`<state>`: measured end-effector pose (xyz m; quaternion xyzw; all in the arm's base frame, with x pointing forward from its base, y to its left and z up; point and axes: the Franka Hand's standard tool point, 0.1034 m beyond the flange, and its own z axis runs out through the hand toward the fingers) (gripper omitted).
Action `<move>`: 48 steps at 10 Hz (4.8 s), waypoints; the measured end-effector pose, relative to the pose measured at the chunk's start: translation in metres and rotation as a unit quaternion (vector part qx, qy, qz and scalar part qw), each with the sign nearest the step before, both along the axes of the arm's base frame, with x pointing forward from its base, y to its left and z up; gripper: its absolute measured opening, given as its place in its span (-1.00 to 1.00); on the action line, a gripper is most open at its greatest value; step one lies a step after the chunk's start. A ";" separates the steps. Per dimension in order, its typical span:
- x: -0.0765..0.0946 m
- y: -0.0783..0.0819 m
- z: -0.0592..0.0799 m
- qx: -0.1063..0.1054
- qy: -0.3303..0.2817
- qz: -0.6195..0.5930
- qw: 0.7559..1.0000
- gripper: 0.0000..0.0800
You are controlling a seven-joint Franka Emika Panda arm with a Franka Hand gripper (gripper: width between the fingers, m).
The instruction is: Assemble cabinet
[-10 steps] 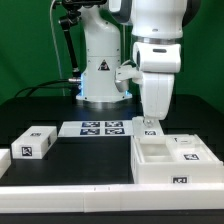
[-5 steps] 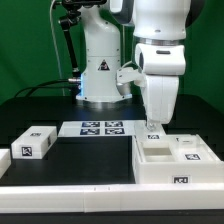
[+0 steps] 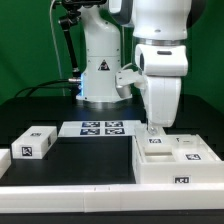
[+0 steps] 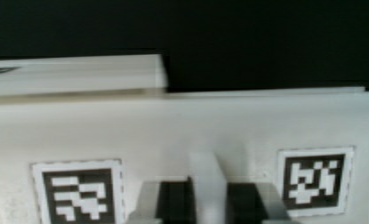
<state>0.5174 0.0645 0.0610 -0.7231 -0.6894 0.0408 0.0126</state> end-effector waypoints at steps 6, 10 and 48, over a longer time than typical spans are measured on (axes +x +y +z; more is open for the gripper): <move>0.056 -0.003 0.000 0.003 -0.013 -0.010 1.000 -0.83; 0.063 -0.004 0.000 0.002 -0.011 -0.012 1.000 -0.83; -0.038 0.010 0.013 0.026 -0.043 -0.632 0.774 0.99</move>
Offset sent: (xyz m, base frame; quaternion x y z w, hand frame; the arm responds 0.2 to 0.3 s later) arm 0.0347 0.0066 -0.0044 -0.0038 0.0022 -0.0138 0.9999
